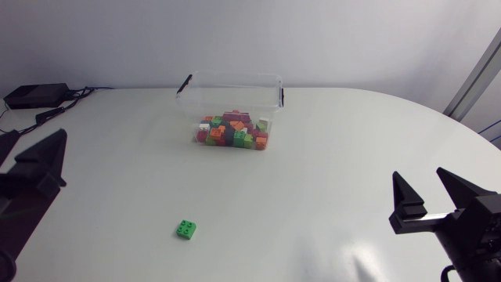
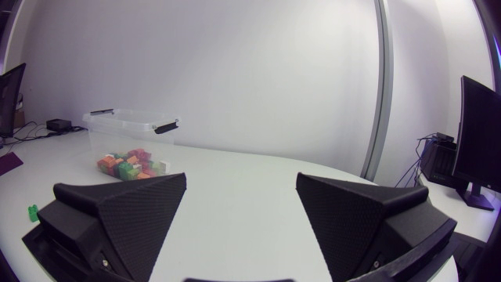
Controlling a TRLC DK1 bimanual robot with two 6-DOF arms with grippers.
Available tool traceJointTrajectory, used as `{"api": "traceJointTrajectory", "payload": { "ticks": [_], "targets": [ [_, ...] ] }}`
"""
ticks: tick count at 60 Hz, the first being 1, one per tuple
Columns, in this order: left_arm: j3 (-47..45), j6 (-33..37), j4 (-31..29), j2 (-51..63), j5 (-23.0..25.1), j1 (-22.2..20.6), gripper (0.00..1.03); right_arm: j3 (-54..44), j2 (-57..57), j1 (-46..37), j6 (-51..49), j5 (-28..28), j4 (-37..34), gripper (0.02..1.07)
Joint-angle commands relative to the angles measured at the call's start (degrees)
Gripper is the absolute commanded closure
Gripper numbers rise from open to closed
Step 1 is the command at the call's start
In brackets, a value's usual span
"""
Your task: Place the duplo bricks in the container
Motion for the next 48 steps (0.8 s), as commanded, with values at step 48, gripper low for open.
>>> {"api": "traceJointTrajectory", "payload": {
  "ticks": [48],
  "targets": [
    [42.2,1.0,-43.4,70.7,5.0,-17.5,0.06,-1.3,-0.3,-0.2,0.2,-0.2,0.2,0.06]
  ]
}}
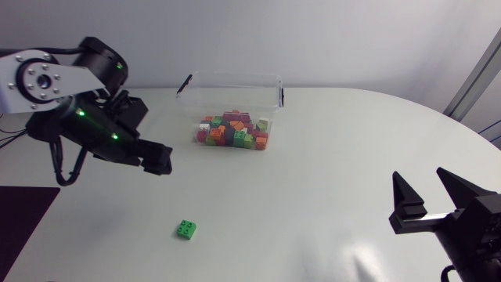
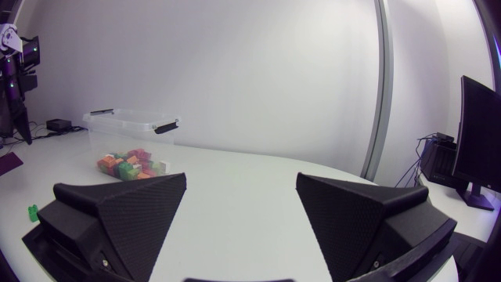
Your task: Place the duplo bricks in the container
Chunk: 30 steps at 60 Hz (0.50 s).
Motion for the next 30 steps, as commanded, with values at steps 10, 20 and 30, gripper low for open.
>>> {"api": "traceJointTrajectory", "payload": {
  "ticks": [10,20,30],
  "targets": [
    [2.6,-1.8,-6.8,10.1,0.2,-6.7,0.06,-1.3,-0.3,-0.2,0.2,-0.2,0.2,0.06],
    [1.9,-4.2,-8.1,16.8,-0.3,-9.5,0.11,-1.3,-0.3,-0.2,0.2,-0.2,0.2,0.06],
    [0.6,-6.3,-5.7,20.8,-0.4,-12.8,0.17,-1.3,-0.3,-0.2,0.2,-0.2,0.2,0.06]
  ]
}}
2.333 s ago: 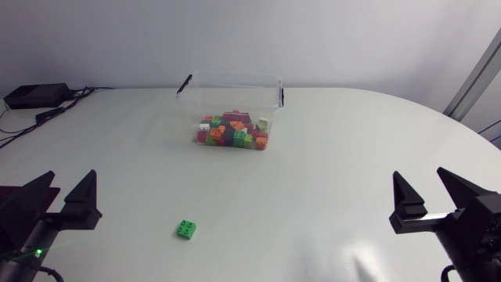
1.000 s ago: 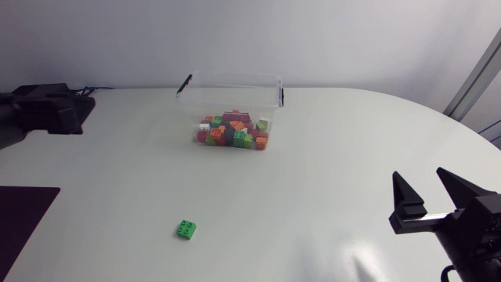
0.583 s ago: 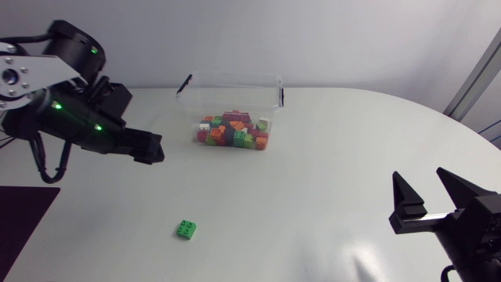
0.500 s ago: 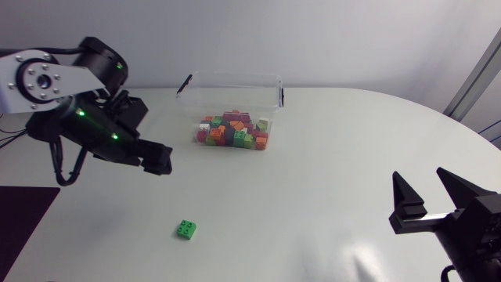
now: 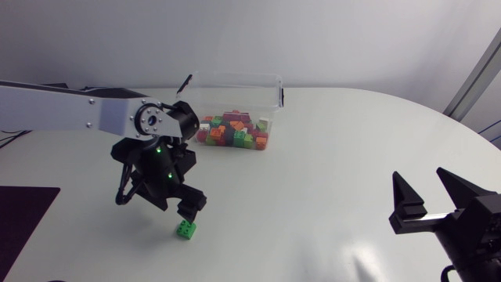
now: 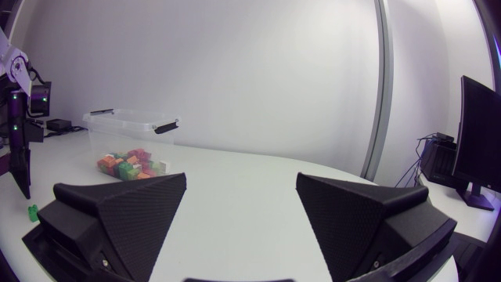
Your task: Place the duplo bricks in the container
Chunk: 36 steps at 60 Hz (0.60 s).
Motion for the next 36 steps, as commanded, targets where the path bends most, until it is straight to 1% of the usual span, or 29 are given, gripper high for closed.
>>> {"api": "traceJointTrajectory", "payload": {
  "ticks": [1,3,8,14,21,28,30,33,36],
  "targets": [
    [-0.6,-2.7,0.6,2.9,-0.1,-1.8,0.17,-1.3,-0.3,-0.1,0.2,-0.2,0.2,0.06],
    [-0.6,-3.0,0.9,3.7,-0.2,-2.4,0.19,-1.3,-0.3,-0.1,0.2,-0.2,0.2,0.06],
    [-0.5,-3.3,1.1,5.3,-0.2,-2.6,0.19,-1.3,-0.3,-0.2,0.2,-0.2,0.2,0.06],
    [-0.7,-3.6,1.3,7.0,-0.6,-1.8,0.2,-1.3,-0.3,-0.2,0.2,-0.2,0.2,0.06],
    [-0.9,-3.8,2.2,7.3,-0.8,-0.8,0.27,-1.3,-0.3,-0.2,0.2,-0.2,0.2,0.06],
    [-1.8,-4.2,4.0,8.1,-1.3,-0.8,0.27,-1.3,-0.3,-0.2,0.2,-0.2,0.2,0.06],
    [-2.0,-4.4,4.7,8.2,-1.6,-0.8,0.35,-1.3,-0.3,-0.1,0.2,-0.2,0.2,0.06],
    [-2.2,-4.4,5.4,8.4,-1.6,-0.4,0.39,-1.3,-0.3,-0.1,0.2,-0.2,0.2,0.06],
    [-2.7,-4.4,5.5,8.6,-1.6,-0.5,0.4,-1.3,-0.3,-0.2,0.2,-0.2,0.2,0.06]
  ]
}}
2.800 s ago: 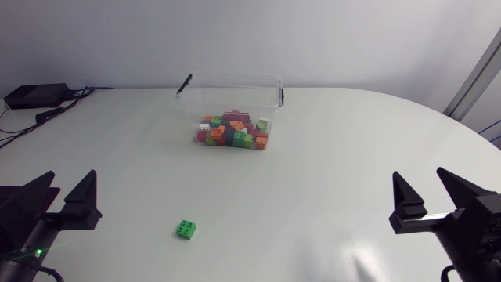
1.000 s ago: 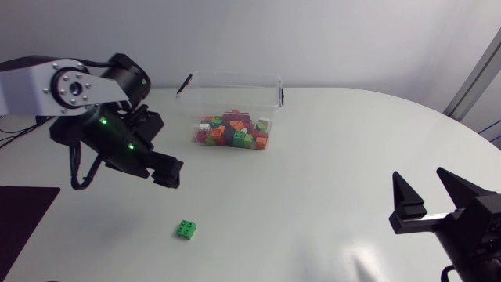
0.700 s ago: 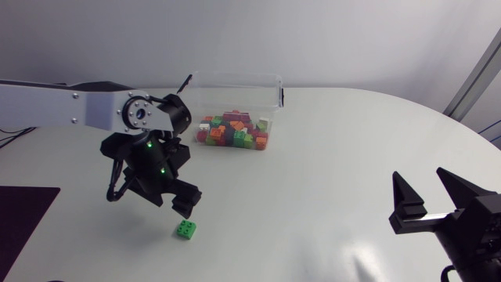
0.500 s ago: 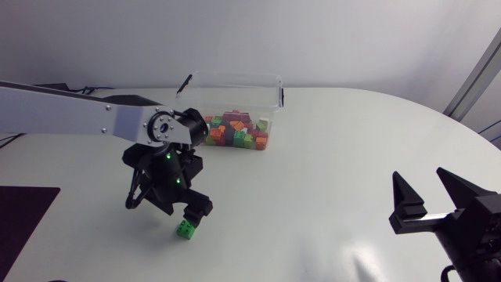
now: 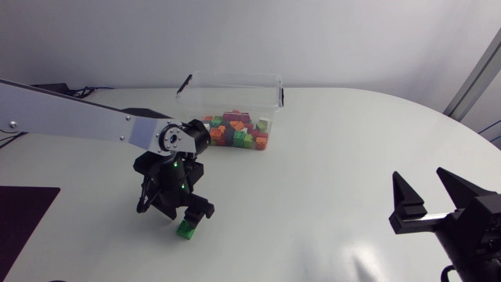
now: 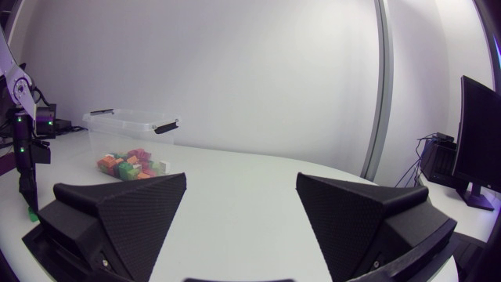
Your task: Place the duplo bricks in the container
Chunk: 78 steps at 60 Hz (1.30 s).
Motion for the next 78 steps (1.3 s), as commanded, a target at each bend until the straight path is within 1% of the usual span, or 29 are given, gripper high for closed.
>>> {"api": "traceJointTrajectory", "payload": {
  "ticks": [1,6,10,15,20,37,40,42,45,52,60,64,68,72,78],
  "targets": [
    [-1.6,-1.7,0.1,1.4,-0.2,0.3,0.4,-1.3,-0.3,-0.1,0.2,-0.2,0.2,0.06],
    [-1.7,-1.7,0.1,1.2,-0.2,0.1,0.4,-1.3,-0.3,-0.1,0.2,-0.2,0.2,0.06],
    [-1.9,-1.7,0.1,1.2,-0.2,0.1,0.44,-1.3,-0.3,-0.1,0.2,-0.2,0.2,0.06],
    [-2.1,-1.7,0.1,1.2,-0.2,0.0,0.44,-1.3,-0.3,-0.2,0.2,-0.2,0.2,0.06],
    [-2.8,-1.7,-0.1,1.1,-0.2,-1.0,0.44,-1.3,-0.3,-0.1,0.2,-0.2,0.2,0.06],
    [-3.8,-1.5,-0.8,0.1,-0.2,-1.6,0.44,-1.3,-0.3,-0.1,0.2,-0.2,0.2,0.06],
    [-3.8,-1.6,-0.6,0.1,-0.2,-1.6,0.51,-1.3,-0.3,-0.1,0.2,-0.2,0.2,0.06],
    [-3.7,-1.7,-0.2,-0.3,-0.2,-1.7,0.6,-1.3,-0.3,-0.1,0.2,-0.2,0.2,0.06],
    [-3.5,-1.7,-0.1,-0.4,-0.2,-1.7,0.66,-1.3,-0.3,-0.1,0.2,-0.2,0.2,0.06],
    [-3.9,-1.7,0.8,-0.5,-0.2,-1.7,0.71,-1.3,-0.3,-0.1,0.2,-0.2,0.2,0.06],
    [-5.3,-2.2,4.7,-4.3,-0.2,-1.4,0.82,-1.3,-0.3,-0.2,0.2,-0.2,0.2,0.06],
    [-5.1,-1.9,4.7,-6.7,-0.2,-1.1,0.82,-1.3,-0.3,-0.1,0.2,-0.2,0.2,0.06],
    [-2.6,-1.4,2.8,-13.6,-0.8,-1.3,0.82,-1.3,-0.3,-0.2,0.2,-0.2,0.2,0.06],
    [2.2,-0.7,0.6,-18.8,-1.0,-2.2,0.82,-1.3,-0.3,-0.2,0.2,-0.2,0.2,0.06],
    [9.9,-0.3,-1.4,-20.7,-1.7,-2.0,0.82,-1.3,-0.3,-0.2,0.2,-0.2,0.2,0.06]
  ]
}}
